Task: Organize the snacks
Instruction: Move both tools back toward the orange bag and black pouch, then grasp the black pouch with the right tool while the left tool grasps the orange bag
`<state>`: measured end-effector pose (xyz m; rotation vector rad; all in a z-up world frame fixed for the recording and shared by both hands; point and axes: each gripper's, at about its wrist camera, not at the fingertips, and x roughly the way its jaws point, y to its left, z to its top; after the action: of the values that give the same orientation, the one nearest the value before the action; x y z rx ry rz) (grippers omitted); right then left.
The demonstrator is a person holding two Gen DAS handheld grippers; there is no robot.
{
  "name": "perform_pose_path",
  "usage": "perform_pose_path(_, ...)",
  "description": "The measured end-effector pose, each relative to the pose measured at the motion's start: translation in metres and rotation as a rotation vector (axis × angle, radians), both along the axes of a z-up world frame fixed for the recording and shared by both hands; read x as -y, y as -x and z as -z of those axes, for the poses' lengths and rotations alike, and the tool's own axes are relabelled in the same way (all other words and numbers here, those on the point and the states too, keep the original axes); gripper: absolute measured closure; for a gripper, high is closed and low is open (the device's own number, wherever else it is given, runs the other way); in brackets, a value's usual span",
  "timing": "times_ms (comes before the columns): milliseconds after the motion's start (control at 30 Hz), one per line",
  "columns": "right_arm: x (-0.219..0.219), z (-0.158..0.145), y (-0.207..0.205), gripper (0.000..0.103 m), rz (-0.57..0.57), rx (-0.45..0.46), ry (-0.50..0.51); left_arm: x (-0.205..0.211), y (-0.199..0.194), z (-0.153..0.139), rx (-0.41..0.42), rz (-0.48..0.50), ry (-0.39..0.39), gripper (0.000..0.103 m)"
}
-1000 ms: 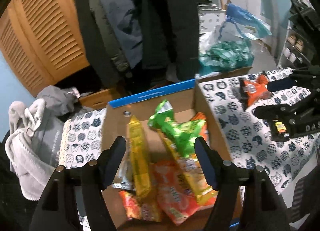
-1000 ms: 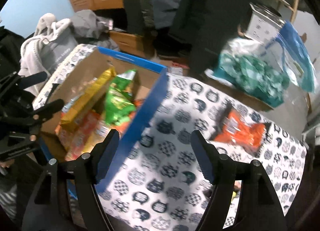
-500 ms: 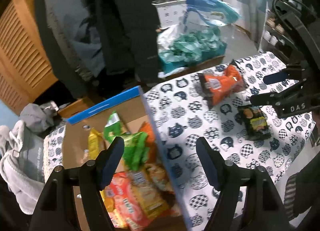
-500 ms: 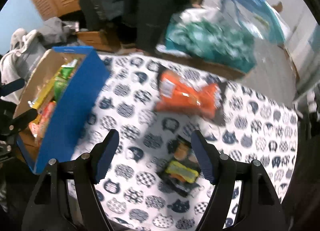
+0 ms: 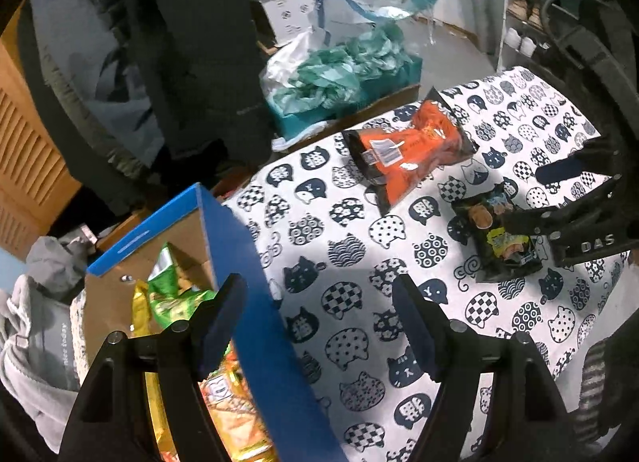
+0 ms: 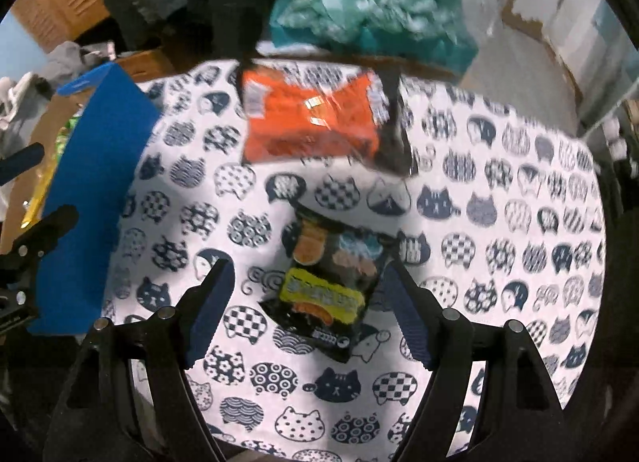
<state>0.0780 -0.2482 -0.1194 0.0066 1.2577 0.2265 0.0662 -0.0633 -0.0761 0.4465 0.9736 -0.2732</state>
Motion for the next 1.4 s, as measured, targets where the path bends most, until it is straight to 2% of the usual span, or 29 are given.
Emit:
perform_pose_path(300, 0.012, 0.039, -0.007, 0.026, 0.079, -0.086, -0.01, 0.018, -0.01, 0.019, 0.005, 0.051, 0.0, 0.026)
perform_pose_path(567, 0.01, 0.064, -0.013, 0.026, 0.103, -0.135, -0.005, 0.019, -0.021, 0.043, -0.044, 0.043, -0.009, 0.026)
perform_pose_path(833, 0.006, 0.087, -0.019, 0.027, 0.114, -0.173, 0.004, 0.016, -0.025, 0.046, -0.055, 0.034, 0.001, 0.026)
perform_pose_path(867, 0.006, 0.089, -0.019, 0.029, 0.11, -0.175, 0.012, 0.017, -0.026, 0.046, -0.055, 0.034, 0.003, 0.026)
perform_pose_path(933, 0.007, 0.089, -0.019, 0.041, 0.103, -0.16, 0.032, 0.019, -0.029, 0.045, -0.054, 0.033, 0.006, 0.026)
perform_pose_path(967, 0.008, 0.088, -0.019, 0.042, 0.098, -0.155, 0.03, 0.02, -0.03, 0.044, -0.055, 0.032, 0.009, 0.026)
perform_pose_path(1200, 0.022, 0.084, -0.023, 0.043, 0.103, -0.105, 0.046, 0.033, -0.04, 0.039, -0.062, 0.037, 0.029, 0.026)
perform_pose_path(1400, 0.04, 0.081, -0.05, 0.043, 0.141, -0.084, 0.055, 0.038, -0.04, 0.032, -0.066, 0.038, 0.043, 0.026)
